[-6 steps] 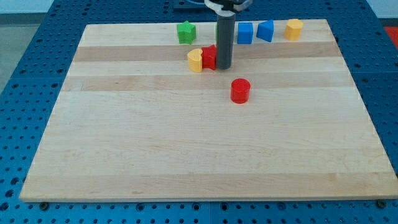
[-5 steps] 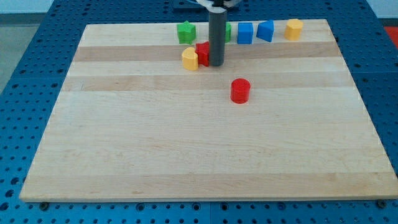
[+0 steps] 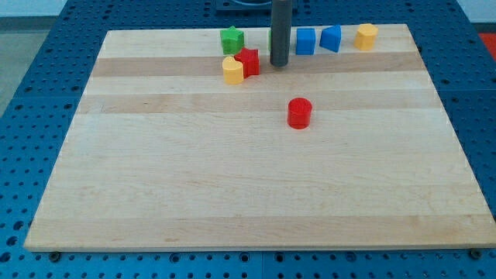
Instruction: Put the red star at the top left of the yellow heart
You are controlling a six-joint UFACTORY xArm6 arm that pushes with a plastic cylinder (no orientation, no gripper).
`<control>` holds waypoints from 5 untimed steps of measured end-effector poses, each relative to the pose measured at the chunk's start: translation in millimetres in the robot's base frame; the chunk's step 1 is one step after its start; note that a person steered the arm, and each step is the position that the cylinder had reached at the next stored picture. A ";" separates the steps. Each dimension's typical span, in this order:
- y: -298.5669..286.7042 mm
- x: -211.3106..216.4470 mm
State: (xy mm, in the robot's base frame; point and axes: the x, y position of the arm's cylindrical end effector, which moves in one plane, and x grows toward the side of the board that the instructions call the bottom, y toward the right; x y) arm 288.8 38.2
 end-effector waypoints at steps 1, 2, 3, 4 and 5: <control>-4.6 0.0; -37.2 -5.5; -90.1 -12.7; -135.5 -12.7; -151.0 -12.1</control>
